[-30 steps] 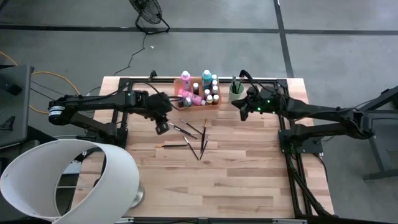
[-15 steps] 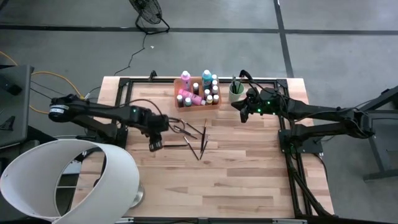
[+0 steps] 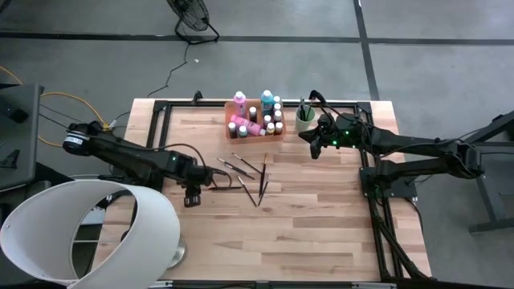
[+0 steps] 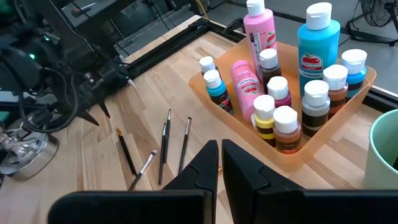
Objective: Pick & Place Paint Supplies
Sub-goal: Put the gold paint brush into the green cup
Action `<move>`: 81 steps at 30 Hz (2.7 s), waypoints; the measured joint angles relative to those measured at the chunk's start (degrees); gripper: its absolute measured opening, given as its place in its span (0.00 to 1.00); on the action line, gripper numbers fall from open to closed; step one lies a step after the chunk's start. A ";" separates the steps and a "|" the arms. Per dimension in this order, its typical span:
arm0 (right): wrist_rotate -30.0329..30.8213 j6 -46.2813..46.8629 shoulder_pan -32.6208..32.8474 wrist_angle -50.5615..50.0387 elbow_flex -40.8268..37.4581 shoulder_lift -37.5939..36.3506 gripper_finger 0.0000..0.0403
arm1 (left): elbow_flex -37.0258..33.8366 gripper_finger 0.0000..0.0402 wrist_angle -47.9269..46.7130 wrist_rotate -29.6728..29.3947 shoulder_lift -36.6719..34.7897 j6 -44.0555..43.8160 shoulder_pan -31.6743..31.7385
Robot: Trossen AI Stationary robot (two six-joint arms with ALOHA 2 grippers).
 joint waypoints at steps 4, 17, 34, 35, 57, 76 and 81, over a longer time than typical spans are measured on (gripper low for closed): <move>-0.01 -0.01 0.00 0.00 0.00 0.00 0.04 | -3.29 0.33 3.81 -1.26 0.00 -1.58 -1.18; -1.95 -0.02 0.00 -0.09 -0.04 0.00 0.04 | -8.50 0.33 9.79 -3.02 -0.02 -2.62 -1.12; -2.62 -0.02 0.00 -0.11 -0.04 0.00 0.04 | -10.69 0.32 13.50 -2.30 -0.07 -1.10 -1.14; -2.63 0.00 0.00 -0.11 -0.04 0.00 0.04 | -10.69 0.31 13.46 -2.26 -0.07 -1.10 -1.14; -2.62 0.00 0.00 -0.44 -0.04 0.00 0.04 | -10.50 0.00 12.97 2.17 -0.01 -2.84 -1.10; -2.62 -0.11 -0.01 -0.45 -0.04 0.00 0.04 | 2.39 0.00 11.29 -2.33 0.04 -1.63 -1.12; -6.50 -4.39 -0.02 0.18 -0.04 0.02 0.04 | 5.99 0.00 11.36 -5.02 0.04 0.37 -1.12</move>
